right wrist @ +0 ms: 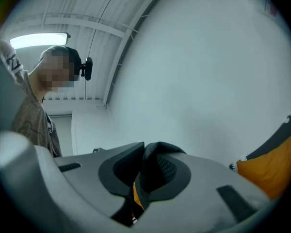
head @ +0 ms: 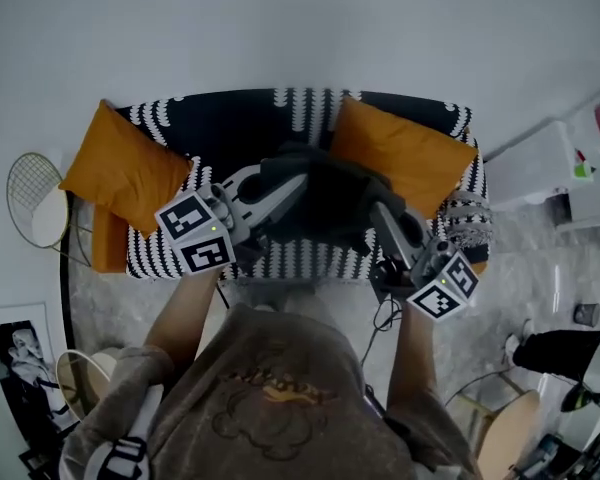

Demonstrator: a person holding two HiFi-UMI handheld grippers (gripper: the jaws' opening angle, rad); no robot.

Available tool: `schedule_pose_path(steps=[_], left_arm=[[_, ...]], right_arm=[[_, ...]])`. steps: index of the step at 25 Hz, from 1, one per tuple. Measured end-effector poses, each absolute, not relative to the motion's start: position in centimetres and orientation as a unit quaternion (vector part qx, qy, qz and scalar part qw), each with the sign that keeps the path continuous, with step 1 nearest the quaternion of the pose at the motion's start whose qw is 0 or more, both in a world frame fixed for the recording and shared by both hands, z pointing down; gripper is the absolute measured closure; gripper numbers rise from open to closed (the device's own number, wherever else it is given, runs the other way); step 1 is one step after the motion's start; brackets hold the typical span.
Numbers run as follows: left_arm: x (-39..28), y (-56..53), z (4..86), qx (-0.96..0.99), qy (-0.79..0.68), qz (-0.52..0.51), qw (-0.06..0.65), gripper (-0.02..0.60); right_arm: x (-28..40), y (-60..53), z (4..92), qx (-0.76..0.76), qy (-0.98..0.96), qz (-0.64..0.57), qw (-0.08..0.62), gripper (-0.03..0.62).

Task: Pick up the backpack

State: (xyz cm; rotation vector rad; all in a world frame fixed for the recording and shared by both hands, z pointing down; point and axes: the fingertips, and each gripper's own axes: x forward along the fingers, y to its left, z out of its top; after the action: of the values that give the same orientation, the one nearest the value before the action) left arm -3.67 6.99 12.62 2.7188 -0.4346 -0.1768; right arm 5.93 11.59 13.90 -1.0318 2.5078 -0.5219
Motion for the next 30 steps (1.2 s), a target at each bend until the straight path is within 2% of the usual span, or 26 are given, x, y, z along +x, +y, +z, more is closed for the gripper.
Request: schedule_pose_path(steps=[7,15,30], left_arm=[[-7.2,14.3,12.8,0.970,-0.121,-0.060,0.204,0.552],[-10.2,22.7,13.9,0.974,-0.079,-0.045,0.206,0.552],[-13.6,36.3,12.0,0.985,-0.076,-0.038,0.148,0.552]], right_arm=[[2.8,19.0,13.9,-0.372,0.885,-0.191,0.204,0.565],[-0.7,27.4,14.9,-0.407,0.870,-0.201,0.191,0.565],[-5.6,41.8,13.5,-0.395,0.891,-0.168,0.150,0.565]])
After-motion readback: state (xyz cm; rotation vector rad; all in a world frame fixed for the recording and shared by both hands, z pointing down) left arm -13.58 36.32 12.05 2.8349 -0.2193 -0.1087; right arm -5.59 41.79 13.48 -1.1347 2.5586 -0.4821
